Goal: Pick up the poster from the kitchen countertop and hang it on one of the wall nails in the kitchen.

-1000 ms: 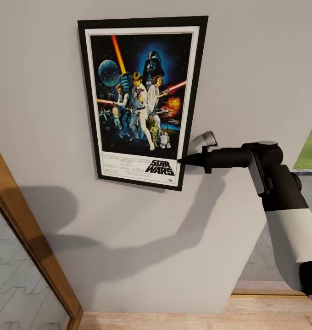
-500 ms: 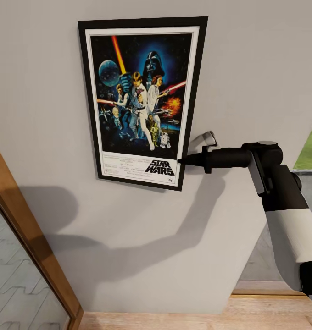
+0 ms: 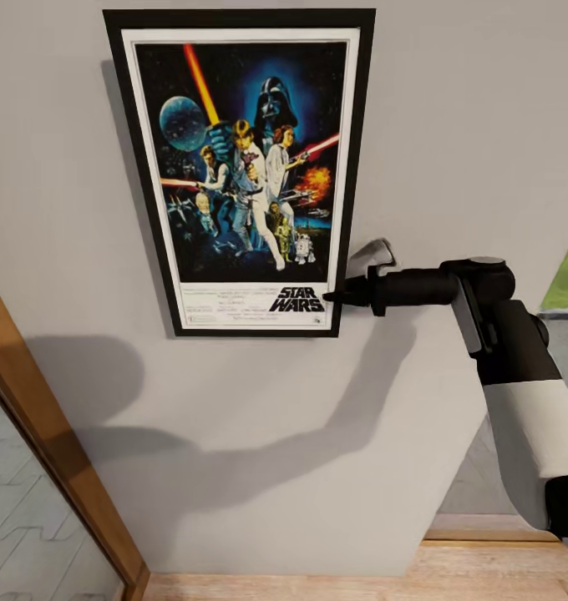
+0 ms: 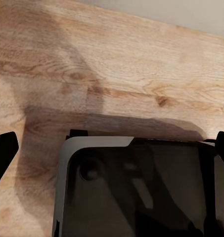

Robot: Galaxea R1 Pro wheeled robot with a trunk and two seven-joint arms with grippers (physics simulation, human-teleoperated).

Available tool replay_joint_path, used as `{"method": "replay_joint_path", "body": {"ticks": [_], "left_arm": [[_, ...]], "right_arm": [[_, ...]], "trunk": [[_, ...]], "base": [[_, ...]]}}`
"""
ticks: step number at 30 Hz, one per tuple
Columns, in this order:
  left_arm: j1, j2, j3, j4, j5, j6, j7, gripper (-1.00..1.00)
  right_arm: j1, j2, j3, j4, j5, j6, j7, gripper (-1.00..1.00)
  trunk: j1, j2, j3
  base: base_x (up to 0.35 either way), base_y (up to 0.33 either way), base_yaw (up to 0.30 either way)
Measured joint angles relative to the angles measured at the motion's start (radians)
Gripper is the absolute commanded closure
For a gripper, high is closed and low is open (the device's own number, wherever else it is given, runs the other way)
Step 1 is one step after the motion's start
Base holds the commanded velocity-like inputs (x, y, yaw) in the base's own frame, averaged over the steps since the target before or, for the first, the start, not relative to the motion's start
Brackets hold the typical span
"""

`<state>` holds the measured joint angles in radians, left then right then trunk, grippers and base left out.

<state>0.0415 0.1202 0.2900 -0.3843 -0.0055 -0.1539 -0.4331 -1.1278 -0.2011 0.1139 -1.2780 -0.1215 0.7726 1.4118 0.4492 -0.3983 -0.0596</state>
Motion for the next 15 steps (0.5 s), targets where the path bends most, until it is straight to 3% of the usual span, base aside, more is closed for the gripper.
{"method": "replay_joint_path", "body": {"ticks": [15], "left_arm": [[0.000,0.000,0.000,0.000,0.000,0.000,0.000,-1.00]], "right_arm": [[0.000,0.001,0.000,-0.001,0.004,-0.003,-0.002,-1.00]], "trunk": [[0.000,0.000,0.000]], "base": [[0.000,0.000,0.000]]}}
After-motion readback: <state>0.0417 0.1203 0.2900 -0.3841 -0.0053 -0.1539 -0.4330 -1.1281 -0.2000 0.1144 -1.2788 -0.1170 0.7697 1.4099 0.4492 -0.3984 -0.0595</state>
